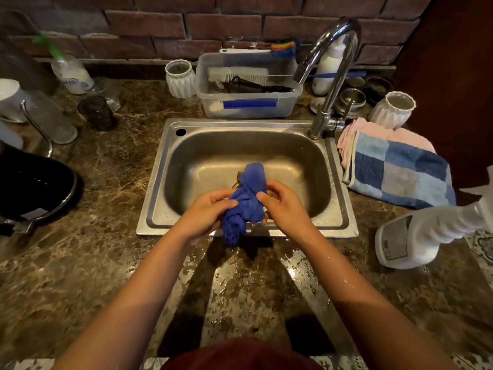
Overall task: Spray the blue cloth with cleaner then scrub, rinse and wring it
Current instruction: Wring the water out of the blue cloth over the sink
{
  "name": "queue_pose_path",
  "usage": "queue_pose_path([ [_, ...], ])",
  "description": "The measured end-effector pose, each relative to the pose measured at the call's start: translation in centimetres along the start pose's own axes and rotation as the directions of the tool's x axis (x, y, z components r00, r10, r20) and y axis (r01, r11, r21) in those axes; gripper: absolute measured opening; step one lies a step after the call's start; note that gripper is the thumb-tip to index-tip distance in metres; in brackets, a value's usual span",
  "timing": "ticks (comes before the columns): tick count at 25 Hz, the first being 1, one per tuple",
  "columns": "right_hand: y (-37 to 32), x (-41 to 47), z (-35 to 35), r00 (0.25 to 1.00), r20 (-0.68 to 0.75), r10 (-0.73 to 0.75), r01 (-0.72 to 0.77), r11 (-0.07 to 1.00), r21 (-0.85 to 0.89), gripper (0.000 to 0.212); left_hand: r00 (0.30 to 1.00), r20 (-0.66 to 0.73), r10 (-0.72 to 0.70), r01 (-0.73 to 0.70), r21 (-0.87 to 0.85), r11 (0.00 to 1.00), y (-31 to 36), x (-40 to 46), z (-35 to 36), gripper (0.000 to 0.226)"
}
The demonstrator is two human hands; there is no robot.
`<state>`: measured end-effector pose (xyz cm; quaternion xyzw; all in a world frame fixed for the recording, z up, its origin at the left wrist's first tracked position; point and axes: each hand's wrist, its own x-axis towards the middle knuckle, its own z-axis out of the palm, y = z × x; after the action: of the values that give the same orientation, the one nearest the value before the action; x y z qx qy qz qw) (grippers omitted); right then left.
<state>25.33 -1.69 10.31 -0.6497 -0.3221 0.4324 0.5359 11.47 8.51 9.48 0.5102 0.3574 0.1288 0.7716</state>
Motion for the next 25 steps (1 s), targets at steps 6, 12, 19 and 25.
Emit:
queue_pose_path([
  [6,3.3,-2.2,0.9,0.994,-0.047,0.096,-0.106,0.951,-0.291,0.043,0.962,-0.257,0.092,-0.021,0.267,0.963,-4.1,-1.2,1.2,0.019],
  [12,6.0,-3.1,0.9,0.989,-0.064,0.135,-0.141,0.985,-0.099,0.042,0.963,-0.269,-0.019,0.102,0.298,0.949,-7.5,-1.9,0.4,0.02],
  [19,9.4,-4.5,1.4,0.992,-0.126,0.019,-0.104,0.694,-0.712,0.05,0.928,-0.137,0.348,-0.105,0.798,0.593,-10.2,-3.1,1.3,0.058],
  [25,11.5,-6.7,0.7,0.989,0.141,-0.053,0.15,0.434,-0.888,0.071,0.906,0.374,0.197,-0.417,0.866,0.277,-11.9,-4.1,-0.3,0.069],
])
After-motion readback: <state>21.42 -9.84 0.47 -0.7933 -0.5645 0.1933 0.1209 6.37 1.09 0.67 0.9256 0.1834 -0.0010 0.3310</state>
